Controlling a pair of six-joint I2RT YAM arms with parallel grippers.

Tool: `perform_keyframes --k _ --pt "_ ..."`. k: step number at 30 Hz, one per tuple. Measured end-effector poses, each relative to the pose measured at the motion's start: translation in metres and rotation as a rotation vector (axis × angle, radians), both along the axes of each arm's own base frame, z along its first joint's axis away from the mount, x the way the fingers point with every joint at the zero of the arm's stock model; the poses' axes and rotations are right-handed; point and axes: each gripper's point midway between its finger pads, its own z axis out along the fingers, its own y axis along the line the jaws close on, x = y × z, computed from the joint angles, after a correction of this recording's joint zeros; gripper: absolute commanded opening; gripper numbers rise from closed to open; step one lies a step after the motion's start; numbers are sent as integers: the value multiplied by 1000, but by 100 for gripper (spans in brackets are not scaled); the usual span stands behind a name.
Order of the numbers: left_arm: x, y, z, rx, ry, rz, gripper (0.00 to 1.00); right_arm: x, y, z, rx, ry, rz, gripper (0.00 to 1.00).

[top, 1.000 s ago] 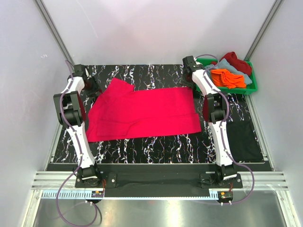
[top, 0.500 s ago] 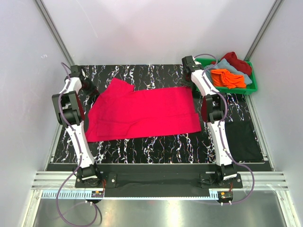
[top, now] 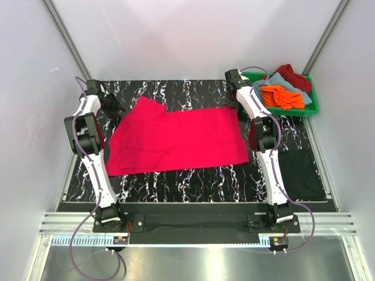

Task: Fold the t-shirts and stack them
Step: Fold the tshirt

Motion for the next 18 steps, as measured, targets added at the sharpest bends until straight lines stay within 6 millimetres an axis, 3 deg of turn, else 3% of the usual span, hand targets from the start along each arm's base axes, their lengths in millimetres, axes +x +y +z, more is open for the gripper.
perform_keyframes --k 8,15,18 --pt "1 -6 1 -26 -27 -34 59 0 0 0 -5 0 -3 33" --pt "-1 -7 2 -9 -55 -80 57 0 0 0 -9 -1 -3 33" --pt "-4 -10 2 6 -59 -100 56 -1 -1 0 -9 0 -4 28"
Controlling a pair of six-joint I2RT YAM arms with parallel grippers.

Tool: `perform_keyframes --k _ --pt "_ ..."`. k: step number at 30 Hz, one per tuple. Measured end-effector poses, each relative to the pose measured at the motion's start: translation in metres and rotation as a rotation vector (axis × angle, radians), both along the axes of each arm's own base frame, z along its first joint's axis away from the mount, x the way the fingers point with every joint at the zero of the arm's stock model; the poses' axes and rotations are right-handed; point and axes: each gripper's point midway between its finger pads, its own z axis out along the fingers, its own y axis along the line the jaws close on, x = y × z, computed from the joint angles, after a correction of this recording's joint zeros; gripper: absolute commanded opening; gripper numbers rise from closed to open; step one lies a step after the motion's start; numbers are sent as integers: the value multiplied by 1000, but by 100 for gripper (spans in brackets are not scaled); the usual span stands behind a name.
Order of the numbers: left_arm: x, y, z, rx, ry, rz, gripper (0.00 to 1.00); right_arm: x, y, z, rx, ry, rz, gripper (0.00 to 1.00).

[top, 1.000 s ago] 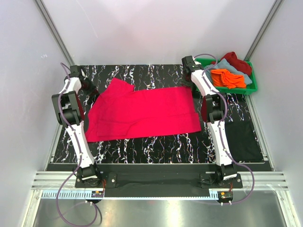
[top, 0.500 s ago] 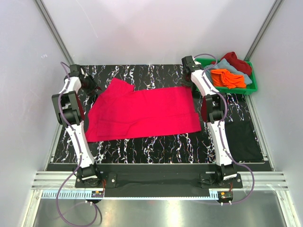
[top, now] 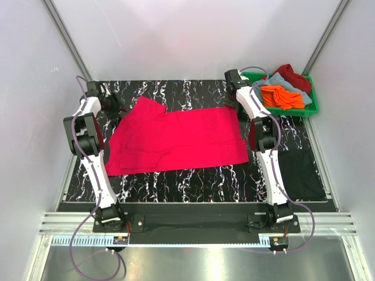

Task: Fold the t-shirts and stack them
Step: Fold the tshirt

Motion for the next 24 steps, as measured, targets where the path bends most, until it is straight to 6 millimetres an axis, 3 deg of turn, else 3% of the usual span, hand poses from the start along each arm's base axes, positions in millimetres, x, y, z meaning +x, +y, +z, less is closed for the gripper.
perform_keyframes --k 4,7,12,17,22,24 --pt "-3 -10 -1 26 3 -37 53 0 0 0 -1 2 0 25" --pt "-3 -24 -2 37 2 -72 42 0 0 0 -1 2 1 25" --pt "-5 -35 -4 57 9 -118 39 -1 0 0 -2 3 5 22" --pt "-9 -33 -7 68 22 -127 17 -1 0 -1 -5 6 16 13" --pt "-10 -31 -9 65 33 -120 5 -1 3 -1 8 7 29 0" --pt "-9 -30 -7 65 33 -119 0 -1 4 -1 11 8 33 0"
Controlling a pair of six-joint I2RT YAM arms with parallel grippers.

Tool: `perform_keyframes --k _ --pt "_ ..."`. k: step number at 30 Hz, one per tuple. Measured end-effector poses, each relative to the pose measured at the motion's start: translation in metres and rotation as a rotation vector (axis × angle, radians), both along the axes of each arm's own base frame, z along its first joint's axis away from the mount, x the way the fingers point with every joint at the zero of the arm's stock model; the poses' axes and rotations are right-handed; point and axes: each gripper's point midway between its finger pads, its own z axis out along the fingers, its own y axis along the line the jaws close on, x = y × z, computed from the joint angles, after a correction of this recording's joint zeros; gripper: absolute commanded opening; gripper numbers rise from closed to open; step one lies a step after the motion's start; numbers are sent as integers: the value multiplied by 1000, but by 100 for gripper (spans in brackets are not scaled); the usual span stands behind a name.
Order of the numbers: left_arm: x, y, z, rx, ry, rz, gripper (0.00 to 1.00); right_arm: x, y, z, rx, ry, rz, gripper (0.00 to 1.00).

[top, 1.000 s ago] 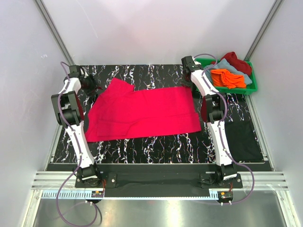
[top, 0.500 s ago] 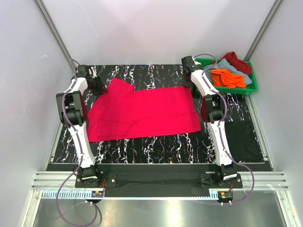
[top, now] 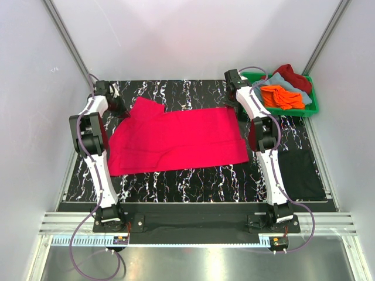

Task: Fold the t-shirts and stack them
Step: Fold the tshirt

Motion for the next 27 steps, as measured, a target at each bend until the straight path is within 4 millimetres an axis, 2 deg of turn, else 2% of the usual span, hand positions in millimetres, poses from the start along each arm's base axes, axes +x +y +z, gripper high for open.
perform_keyframes --k 16,20,27 --pt "4 -3 10 -32 3 48 0 -6 -1 2 -13 18 39 0" --pt "2 -4 27 -36 -15 60 0 -12 -3 8 -13 33 55 0" --pt "-8 -6 69 -35 -74 70 0 -15 2 46 28 -8 99 0"
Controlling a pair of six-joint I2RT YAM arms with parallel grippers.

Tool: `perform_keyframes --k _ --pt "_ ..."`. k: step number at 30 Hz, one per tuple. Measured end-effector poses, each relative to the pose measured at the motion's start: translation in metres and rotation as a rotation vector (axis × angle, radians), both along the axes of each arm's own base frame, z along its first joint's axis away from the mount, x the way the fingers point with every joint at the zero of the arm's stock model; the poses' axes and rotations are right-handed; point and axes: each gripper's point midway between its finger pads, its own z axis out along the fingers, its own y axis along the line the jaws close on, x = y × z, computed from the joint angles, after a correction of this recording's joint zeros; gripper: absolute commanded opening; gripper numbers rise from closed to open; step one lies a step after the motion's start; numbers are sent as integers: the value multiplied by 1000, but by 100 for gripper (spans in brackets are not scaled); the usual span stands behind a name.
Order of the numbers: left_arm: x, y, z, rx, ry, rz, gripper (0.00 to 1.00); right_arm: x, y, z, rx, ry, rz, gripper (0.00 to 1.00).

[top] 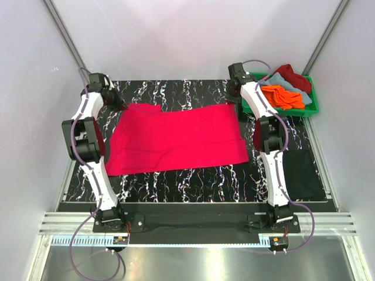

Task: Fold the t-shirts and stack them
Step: Fold the tshirt

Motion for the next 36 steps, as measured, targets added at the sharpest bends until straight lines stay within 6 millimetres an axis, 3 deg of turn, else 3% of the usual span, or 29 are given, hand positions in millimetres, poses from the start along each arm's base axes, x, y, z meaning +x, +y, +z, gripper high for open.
perform_keyframes --k 6,18,22,30,36 --pt "-16 -1 15 11 -8 7 0 -16 -1 17 10 9 13 0" --pt "-49 5 21 68 32 45 0 -65 -12 8 -9 111 7 0" --pt "-63 9 23 92 48 70 0 -90 -18 8 -10 141 -1 0" --pt "-100 11 15 123 106 111 0 -119 -22 14 8 136 -9 0" --pt "-121 12 5 143 144 127 0 -129 -21 8 23 148 -5 0"
